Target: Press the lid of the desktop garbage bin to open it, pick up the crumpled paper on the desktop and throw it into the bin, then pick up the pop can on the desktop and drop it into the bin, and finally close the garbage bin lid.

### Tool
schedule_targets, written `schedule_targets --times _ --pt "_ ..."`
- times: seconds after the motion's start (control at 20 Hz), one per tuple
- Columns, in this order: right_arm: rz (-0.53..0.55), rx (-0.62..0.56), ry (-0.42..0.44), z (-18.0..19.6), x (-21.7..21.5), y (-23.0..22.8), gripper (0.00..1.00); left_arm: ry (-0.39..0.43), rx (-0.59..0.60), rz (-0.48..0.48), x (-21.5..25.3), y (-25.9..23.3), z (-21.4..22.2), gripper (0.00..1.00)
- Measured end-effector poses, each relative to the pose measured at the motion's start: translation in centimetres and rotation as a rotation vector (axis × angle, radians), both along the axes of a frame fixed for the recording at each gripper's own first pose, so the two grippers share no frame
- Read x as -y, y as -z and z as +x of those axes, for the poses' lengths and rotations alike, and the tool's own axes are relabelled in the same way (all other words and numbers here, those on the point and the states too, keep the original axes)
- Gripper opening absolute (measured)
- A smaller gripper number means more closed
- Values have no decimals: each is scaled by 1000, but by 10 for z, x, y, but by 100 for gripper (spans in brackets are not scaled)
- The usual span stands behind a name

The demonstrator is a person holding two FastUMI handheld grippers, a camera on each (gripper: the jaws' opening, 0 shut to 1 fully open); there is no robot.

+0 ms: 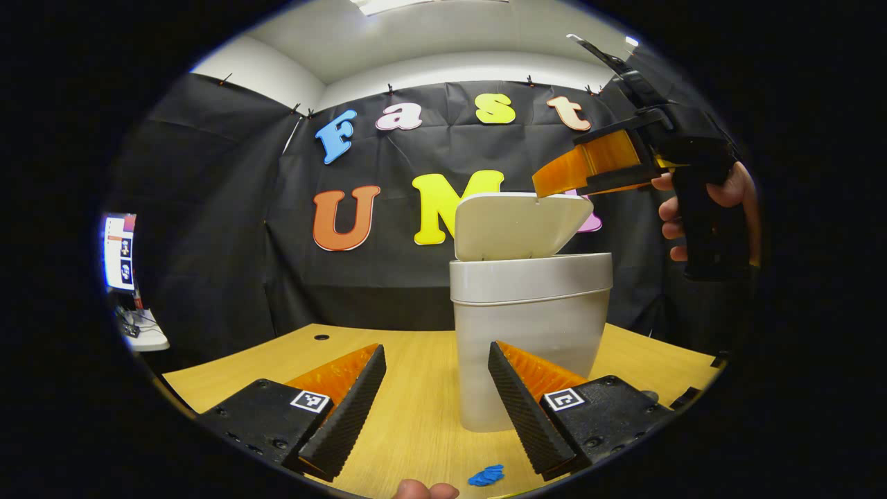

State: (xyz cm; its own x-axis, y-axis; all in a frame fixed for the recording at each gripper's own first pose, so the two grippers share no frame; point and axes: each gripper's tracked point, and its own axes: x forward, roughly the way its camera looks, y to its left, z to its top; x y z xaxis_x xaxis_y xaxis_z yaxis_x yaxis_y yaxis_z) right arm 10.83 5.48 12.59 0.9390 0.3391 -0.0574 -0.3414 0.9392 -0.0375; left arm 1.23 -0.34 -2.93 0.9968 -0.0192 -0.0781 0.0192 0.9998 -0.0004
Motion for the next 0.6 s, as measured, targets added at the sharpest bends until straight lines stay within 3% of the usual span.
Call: schedule_targets --times 0.1,0.35,0.6 --pt "4 -6 31 -4 16 2 94 3 4 -17 2 -4 -2 96" --pt "62 32 88 -22 42 -7 95 -5 21 -30 4 -9 -4 96" --pt "111 -5 131 -37 68 25 95 -18 20 -3 0 -12 -8 96"
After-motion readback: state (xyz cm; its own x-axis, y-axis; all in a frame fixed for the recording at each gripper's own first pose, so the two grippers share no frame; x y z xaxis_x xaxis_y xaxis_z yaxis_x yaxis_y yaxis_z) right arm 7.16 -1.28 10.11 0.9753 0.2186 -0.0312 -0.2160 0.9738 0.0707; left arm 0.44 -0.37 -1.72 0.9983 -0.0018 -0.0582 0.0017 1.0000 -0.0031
